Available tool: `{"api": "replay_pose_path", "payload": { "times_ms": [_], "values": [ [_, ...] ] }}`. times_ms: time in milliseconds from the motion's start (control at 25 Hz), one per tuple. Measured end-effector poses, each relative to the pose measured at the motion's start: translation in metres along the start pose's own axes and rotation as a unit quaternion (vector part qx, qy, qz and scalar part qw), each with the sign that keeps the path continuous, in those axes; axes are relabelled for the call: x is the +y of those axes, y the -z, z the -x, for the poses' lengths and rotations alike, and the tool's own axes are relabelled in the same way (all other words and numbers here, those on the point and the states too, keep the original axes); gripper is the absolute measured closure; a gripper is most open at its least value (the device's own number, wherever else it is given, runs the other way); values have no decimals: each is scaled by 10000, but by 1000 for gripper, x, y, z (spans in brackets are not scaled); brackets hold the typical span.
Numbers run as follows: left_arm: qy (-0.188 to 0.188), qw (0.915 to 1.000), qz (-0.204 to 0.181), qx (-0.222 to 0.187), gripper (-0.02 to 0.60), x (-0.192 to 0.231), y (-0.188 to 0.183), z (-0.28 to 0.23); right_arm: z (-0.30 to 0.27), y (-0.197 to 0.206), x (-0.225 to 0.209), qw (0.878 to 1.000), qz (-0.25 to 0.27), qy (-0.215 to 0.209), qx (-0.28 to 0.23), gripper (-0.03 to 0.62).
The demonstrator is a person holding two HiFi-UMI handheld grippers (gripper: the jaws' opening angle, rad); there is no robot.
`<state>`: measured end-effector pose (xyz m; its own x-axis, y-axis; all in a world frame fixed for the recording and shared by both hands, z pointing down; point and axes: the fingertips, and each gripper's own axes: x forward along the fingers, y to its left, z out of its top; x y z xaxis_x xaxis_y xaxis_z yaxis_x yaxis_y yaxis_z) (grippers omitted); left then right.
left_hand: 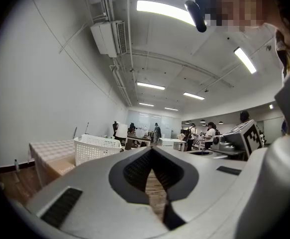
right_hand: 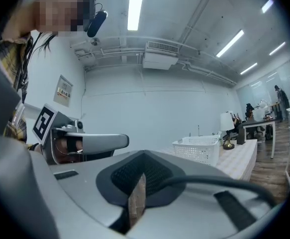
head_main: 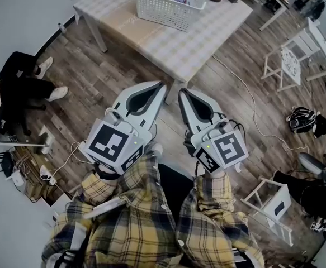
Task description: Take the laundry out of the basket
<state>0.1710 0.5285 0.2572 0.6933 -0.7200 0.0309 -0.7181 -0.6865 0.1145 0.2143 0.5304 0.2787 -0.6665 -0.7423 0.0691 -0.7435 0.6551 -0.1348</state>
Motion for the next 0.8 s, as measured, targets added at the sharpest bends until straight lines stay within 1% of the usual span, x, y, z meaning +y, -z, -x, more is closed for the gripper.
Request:
{"api": "replay_pose_path", "payload": {
  "times_ms": [240,400,600,800],
  "values": [
    [-88,9999,-38,39,569,-6,6,3,6,3,-1,10000,-28,-72,-30,592],
    [-194,9998,-54,34,569,3,3,5,-3,5,0,9999,-60,-152,-14,593],
    [-253,9997,-28,37,569,31,4,1,-32,9,-3,9998,-98,-181,49,592],
    [-265,9996,39,26,569,77,1,-7,-77,9,-8,9997,-108,-166,109,592]
  ]
}}
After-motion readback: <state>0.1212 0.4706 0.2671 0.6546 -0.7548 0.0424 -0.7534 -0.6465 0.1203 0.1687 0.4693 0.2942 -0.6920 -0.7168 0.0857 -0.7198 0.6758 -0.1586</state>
